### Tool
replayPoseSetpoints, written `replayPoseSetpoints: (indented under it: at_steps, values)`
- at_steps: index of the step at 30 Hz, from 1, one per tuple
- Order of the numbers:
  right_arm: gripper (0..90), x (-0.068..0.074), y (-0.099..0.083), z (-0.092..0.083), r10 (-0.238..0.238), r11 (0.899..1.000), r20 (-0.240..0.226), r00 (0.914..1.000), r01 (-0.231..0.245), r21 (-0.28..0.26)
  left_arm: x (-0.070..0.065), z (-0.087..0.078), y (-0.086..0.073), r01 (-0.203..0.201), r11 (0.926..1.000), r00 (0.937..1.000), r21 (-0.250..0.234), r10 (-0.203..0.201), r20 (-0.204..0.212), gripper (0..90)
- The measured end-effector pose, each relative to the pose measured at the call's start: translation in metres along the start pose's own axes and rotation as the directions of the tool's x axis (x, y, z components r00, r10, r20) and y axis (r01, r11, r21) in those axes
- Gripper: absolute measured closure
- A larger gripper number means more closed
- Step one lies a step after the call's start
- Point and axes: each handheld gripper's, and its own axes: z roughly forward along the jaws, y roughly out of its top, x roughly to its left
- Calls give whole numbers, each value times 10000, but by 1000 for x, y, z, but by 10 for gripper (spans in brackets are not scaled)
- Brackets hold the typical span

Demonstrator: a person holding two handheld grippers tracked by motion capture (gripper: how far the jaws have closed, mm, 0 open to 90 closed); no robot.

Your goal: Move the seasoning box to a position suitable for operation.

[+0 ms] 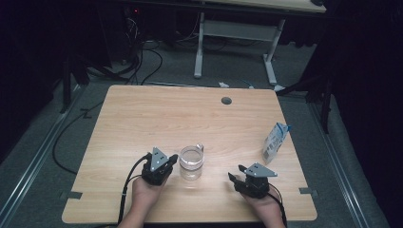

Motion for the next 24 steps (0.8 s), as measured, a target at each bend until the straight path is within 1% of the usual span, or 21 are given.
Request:
replayPoseSetpoints:
  at_steps: [2,9,13,15,18,20,24]
  values:
    - [472,1,0,0,15,10000,11,10000,-15,17,-1,0,0,57,10000,10000,-31,-57,63,900]
    - [466,0,-1,-1,18,10000,-19,10000,-18,-66,-3,0,0,263,9996,9996,-140,-263,41,900]
    - [466,0,-1,-1,13,10000,-30,10000,-14,-72,-4,-2,-1,221,9996,9998,-146,-221,25,900]
    - [465,0,0,0,-40,10000,-48,10000,40,-90,-4,-2,-1,307,9994,9995,-132,-306,70,900]
    - [464,1,0,0,-76,9999,-62,10000,75,-68,-5,-3,-1,317,9994,9995,-126,-316,82,900]
    - [461,2,0,0,-104,9999,-78,9999,103,-88,-6,-4,-1,442,9990,9989,-114,-440,128,900]
    - [459,3,0,0,-150,9999,-108,9998,149,-84,-8,-6,-2,467,9988,9988,-134,-466,128,900]
